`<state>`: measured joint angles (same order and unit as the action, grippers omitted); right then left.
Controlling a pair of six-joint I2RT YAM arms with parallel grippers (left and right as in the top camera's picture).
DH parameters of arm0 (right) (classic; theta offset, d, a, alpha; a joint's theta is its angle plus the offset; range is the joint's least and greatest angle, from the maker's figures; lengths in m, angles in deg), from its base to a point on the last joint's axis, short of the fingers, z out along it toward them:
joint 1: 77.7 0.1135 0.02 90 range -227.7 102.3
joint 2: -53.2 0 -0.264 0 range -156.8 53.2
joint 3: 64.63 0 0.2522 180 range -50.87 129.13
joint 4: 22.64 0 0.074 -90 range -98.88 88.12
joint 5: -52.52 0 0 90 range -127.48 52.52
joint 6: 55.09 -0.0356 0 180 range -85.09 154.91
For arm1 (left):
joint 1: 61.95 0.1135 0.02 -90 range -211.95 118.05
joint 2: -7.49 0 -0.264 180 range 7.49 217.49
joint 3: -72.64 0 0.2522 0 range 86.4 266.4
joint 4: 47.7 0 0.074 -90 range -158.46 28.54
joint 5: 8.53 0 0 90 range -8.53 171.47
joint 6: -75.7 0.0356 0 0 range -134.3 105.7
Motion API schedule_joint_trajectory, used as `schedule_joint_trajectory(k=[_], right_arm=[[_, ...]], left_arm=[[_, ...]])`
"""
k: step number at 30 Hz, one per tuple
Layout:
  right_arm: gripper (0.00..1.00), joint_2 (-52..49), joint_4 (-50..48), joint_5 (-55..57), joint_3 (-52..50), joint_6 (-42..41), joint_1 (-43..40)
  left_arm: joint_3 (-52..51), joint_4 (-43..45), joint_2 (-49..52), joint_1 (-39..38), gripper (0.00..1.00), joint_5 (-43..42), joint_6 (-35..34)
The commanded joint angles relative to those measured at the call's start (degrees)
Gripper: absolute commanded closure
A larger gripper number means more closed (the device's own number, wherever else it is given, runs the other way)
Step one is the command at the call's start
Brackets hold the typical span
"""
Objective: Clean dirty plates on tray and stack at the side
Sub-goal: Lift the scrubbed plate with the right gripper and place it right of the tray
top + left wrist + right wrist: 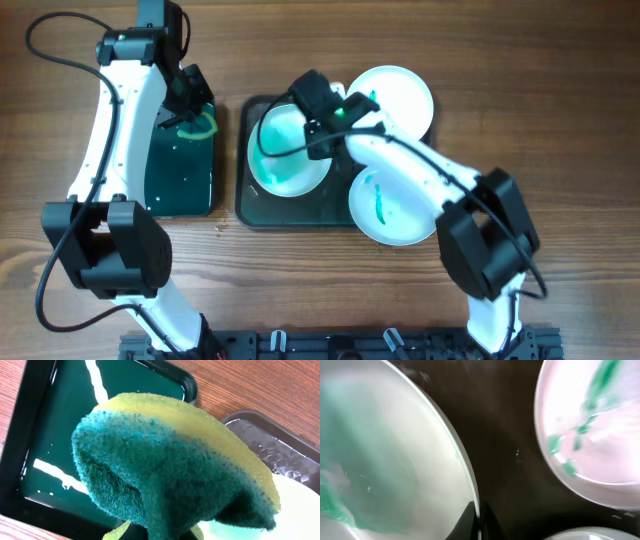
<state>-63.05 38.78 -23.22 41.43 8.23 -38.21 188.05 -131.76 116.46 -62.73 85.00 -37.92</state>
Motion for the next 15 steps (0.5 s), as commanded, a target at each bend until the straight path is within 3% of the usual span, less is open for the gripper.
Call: schedule_joint_trajectory(k=[1, 11, 15], right_arm=[[0.96, 4.5, 2.0, 22.6, 0.1, 1.0, 4.2], [0.96, 6.7, 5.6, 70.6, 0.1, 1.2, 19.4], [0.96, 6.7, 4.6, 72.9, 0.1, 4.1, 21.4]], left_arm=[[0.7, 0.2, -0.3, 0.0, 0.96, -0.7, 0.9], [0.7, 0.2, -0.3, -0.1, 0.96, -0.7, 0.9], [0.7, 0.2, -0.3, -0.1, 0.96, -1.2, 0.8]])
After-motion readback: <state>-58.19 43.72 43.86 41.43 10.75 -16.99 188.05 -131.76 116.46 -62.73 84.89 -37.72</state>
